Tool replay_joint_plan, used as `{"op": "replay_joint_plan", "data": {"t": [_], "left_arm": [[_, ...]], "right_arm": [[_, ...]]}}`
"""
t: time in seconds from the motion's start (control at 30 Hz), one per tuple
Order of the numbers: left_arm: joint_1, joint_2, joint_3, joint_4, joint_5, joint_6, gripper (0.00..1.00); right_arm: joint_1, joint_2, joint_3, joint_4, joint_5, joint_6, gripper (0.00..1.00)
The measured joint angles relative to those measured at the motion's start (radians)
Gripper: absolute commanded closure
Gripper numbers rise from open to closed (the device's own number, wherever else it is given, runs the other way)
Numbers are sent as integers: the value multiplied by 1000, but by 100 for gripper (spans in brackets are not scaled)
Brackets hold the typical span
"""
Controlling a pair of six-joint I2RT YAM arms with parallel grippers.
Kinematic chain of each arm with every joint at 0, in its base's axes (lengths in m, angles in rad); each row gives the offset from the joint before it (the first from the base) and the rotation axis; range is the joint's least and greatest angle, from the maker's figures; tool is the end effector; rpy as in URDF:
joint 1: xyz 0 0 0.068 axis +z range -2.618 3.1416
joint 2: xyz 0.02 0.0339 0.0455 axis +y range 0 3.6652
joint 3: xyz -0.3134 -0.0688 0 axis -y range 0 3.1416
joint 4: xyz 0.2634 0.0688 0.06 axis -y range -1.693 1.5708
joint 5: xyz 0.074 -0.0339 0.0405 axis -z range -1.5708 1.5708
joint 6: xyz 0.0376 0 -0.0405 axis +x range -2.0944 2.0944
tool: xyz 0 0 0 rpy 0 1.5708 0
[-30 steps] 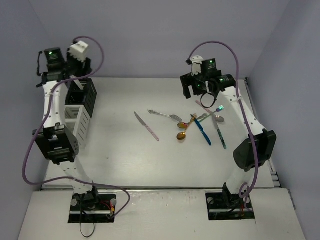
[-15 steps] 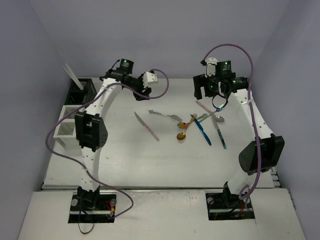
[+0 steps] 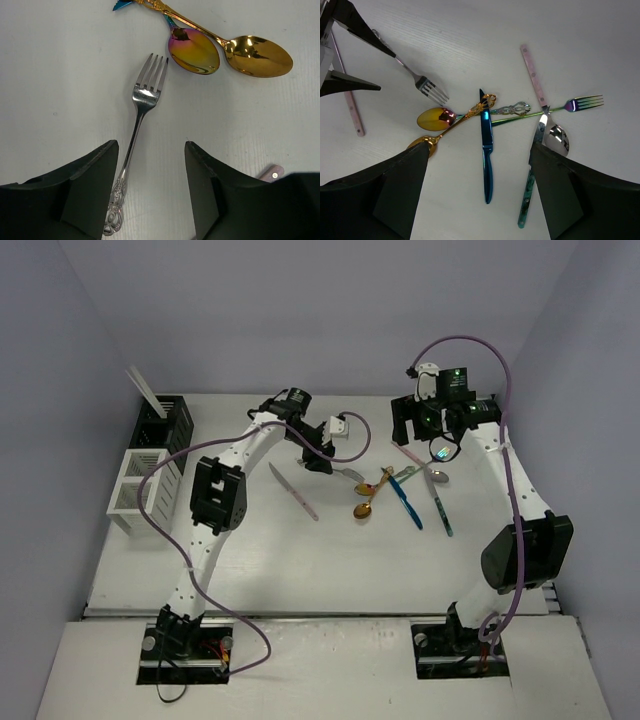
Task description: Sort the eating utensils into containers
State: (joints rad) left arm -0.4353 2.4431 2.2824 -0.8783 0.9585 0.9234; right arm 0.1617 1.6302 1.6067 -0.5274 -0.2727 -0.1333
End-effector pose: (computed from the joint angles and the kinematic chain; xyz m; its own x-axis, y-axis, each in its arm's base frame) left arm 0.5112 -0.2717 0.2497 0.0221 0.4953 -0.8684 0.9965 -0.0811 -0.0209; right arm 0.3904 0.0740 0.4225 -0.4613 -0.2049 -0.8632 -0.4468 0.8942 0.0265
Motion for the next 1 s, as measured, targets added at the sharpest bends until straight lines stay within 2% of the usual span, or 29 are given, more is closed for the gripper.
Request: {"op": "replay_joint_plan", "data": {"t": [0.27, 0.5, 0.67, 0.87, 1.0], "left_arm": [[-37, 97, 71, 0, -52, -24, 44], [-68, 167, 140, -3, -120, -75, 45], [-89, 158, 129, -3, -183, -66, 60], [-171, 75, 32, -75, -416, 91, 82], [-221, 24, -47, -106, -512, 159, 94]], "right_arm": [[-16, -13, -19, 0, -15, 1, 21], [-29, -76, -54, 0, -23, 0, 22], [-37, -105, -55, 0, -24, -1, 23], [-37, -113, -62, -1, -31, -1, 24], [-38, -122, -77, 0, -32, -1, 25]]}}
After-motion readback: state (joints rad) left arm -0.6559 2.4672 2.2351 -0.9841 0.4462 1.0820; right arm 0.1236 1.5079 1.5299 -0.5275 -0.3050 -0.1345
